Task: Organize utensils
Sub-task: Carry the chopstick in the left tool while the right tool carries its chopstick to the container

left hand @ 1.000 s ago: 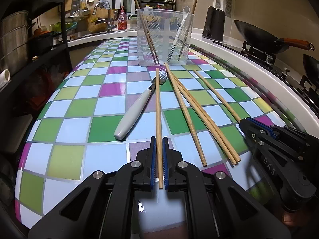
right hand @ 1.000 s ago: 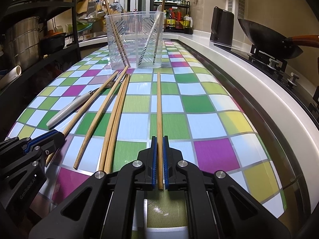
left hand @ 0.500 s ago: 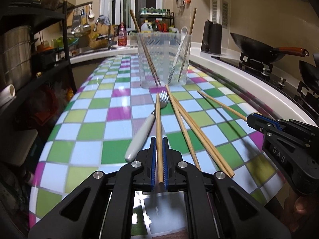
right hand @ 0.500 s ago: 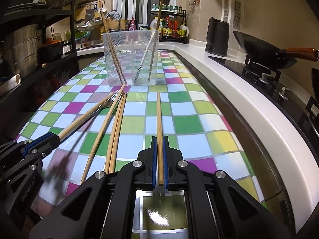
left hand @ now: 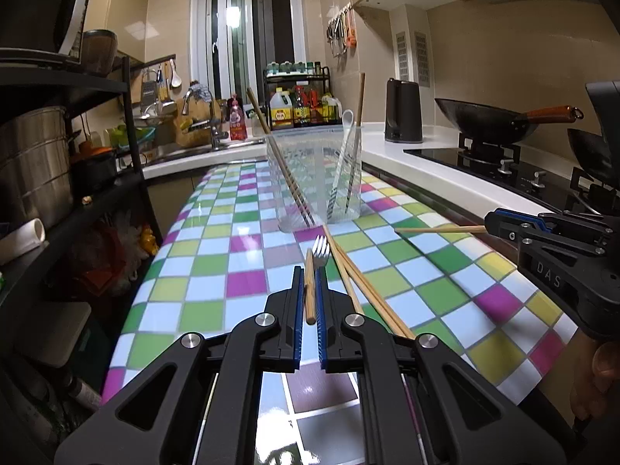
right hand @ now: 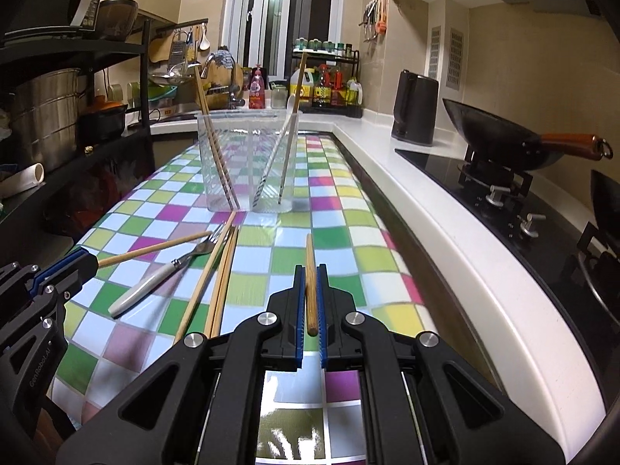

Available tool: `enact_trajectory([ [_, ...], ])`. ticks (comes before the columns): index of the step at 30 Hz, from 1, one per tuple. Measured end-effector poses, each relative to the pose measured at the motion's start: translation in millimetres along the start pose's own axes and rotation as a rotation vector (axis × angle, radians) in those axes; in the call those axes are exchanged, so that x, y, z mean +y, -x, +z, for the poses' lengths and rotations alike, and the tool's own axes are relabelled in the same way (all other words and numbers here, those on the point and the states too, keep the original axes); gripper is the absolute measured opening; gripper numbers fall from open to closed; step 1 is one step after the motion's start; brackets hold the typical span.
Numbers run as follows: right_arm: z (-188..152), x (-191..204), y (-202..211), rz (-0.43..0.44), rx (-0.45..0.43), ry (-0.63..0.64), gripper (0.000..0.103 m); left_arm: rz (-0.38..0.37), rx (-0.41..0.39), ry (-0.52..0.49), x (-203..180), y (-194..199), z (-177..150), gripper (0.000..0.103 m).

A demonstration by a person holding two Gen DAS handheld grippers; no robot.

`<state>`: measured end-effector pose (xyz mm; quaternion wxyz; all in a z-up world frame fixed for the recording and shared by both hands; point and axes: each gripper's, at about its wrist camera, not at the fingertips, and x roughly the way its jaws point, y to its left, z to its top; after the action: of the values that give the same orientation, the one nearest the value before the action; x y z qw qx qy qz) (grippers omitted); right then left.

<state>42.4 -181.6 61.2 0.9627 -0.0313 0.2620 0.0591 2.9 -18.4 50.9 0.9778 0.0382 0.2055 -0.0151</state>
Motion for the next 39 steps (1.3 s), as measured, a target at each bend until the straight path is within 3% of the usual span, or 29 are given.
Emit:
enact_trajectory([
  [20, 72, -15, 24, 0.049, -0.147, -0.027, 0.006, -0.011, -0.105, 0.044, 24, 0, 73, 0.006],
  [28, 121, -25, 12, 0.122, -0.092, -0.076, 0.006, -0.107, 0.003, 0.132, 50, -18, 120, 0.006],
  [33, 162, -27, 11, 0.164, -0.131, -0.074, 0.006, -0.158, 0.037, 0.190, 69, -31, 156, 0.006],
  [39, 214, -26, 4, 0.197, -0.186, -0.078, 0.006, -0.189, 0.039, 0.189, 77, -46, 196, 0.006],
])
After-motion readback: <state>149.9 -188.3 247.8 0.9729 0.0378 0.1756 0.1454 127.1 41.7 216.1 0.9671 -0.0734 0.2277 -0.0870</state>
